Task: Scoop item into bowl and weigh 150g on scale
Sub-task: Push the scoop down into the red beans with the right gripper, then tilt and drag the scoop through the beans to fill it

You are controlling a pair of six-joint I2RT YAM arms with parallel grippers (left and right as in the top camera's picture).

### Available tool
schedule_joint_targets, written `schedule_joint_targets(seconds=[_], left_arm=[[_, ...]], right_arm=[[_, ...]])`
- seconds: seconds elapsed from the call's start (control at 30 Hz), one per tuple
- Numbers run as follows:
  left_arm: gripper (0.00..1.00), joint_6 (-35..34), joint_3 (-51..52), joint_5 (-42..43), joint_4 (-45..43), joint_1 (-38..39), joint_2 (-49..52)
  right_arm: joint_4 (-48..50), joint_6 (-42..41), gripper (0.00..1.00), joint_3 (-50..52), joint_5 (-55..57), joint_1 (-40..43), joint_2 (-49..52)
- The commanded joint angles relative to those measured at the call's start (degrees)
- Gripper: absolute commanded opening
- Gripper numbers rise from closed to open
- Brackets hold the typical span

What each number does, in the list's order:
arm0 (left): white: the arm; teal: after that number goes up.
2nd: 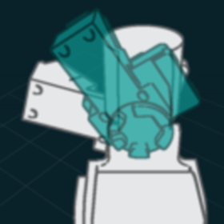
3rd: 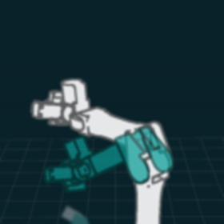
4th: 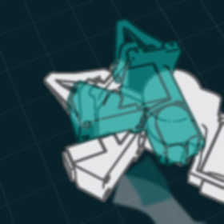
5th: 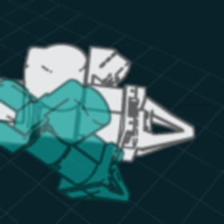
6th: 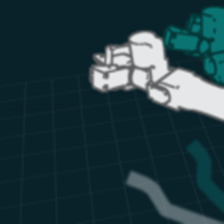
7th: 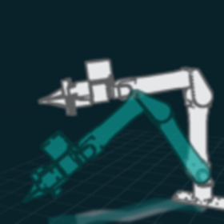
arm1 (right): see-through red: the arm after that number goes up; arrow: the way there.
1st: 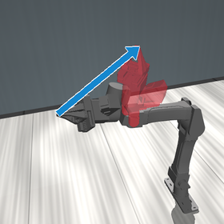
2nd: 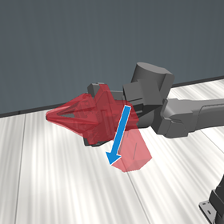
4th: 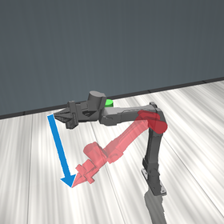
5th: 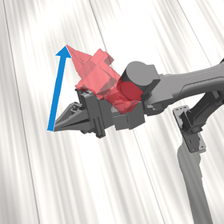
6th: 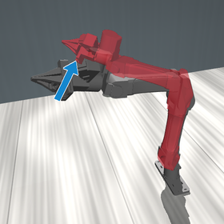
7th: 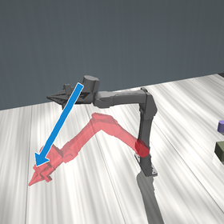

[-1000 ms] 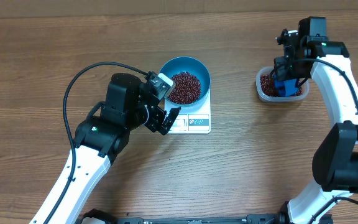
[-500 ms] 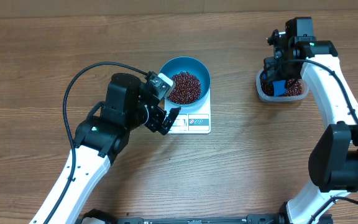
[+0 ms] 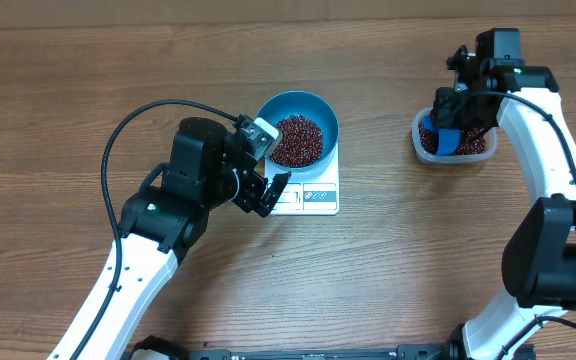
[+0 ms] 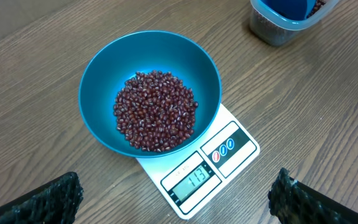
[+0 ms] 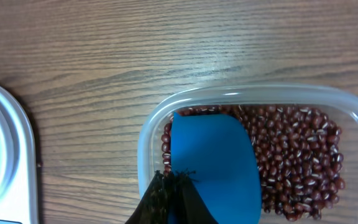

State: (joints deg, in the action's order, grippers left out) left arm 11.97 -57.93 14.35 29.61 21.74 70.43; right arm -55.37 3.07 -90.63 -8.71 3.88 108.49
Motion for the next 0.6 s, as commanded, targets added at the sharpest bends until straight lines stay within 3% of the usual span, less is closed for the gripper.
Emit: schedule_joint_targets(seconds=[0.0, 0.57], left_arm=[[1.00, -0.37, -1.38, 0.07, 0.13, 0.04, 0.17], [1.00, -0.37, -1.38, 0.09, 0.15, 0.04, 0.17]], right_arm=[[-1.55, -3.32, 0.04, 0.68, -4.20, 1.25, -1.01], [-4.37, -4.83, 0.04, 0.68, -13.55, 10.51, -1.01]])
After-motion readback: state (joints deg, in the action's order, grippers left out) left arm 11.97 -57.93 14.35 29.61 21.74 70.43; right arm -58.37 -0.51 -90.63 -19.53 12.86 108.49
